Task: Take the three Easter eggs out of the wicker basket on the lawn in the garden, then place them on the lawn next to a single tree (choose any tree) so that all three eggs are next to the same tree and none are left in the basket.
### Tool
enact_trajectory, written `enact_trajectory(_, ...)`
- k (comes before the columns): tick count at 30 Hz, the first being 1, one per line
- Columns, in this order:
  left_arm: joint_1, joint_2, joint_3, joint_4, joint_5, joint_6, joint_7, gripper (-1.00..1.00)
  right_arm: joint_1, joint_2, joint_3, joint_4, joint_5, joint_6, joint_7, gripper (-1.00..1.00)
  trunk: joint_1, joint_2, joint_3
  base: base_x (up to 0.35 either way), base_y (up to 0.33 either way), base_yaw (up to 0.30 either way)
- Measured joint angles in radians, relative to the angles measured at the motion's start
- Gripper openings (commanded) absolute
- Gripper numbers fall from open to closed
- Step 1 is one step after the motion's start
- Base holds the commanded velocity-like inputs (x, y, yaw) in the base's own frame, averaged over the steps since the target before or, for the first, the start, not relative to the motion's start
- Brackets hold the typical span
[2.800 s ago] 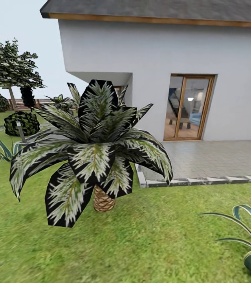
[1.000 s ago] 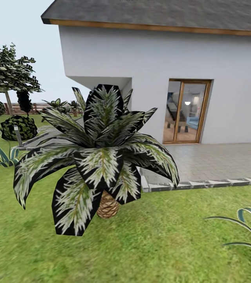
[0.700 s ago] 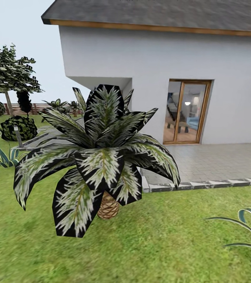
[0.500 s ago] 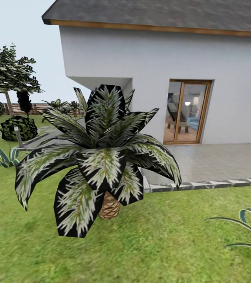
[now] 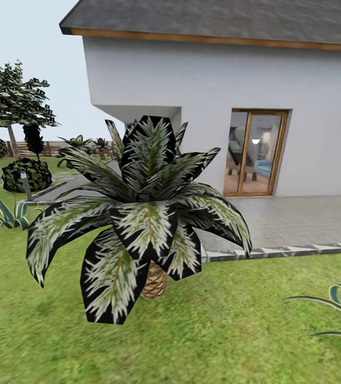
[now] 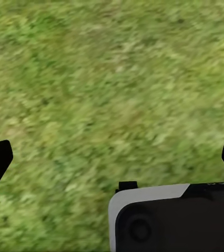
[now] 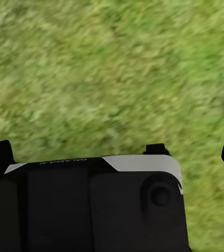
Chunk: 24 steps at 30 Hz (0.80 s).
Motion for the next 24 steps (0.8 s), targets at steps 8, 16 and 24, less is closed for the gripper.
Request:
enact_trajectory(8,0.000,0.000,0.000,0.000,0.000,0.000,0.000,1.00,0.000,0.000,0.000,0.000,0.000,0.000,-0.001,1.00,0.000,0.000,0.005,0.003,0.142,0.000)
enact_trajectory(16,0.000,0.000,0.000,0.000,0.000,0.000,0.000,1.00,0.000,0.001,0.000,0.000,0.000,0.000,-0.001,1.00,0.000,0.000,0.006,0.000,0.145,0.000)
enact_trajectory(24,0.000,0.000,0.000,0.000,0.000,0.000,0.000,1.00,0.000,0.000,-0.001,0.000,0.000,-0.001,-0.001,1.00,0.000,0.000,0.006,0.000,0.144,0.000)
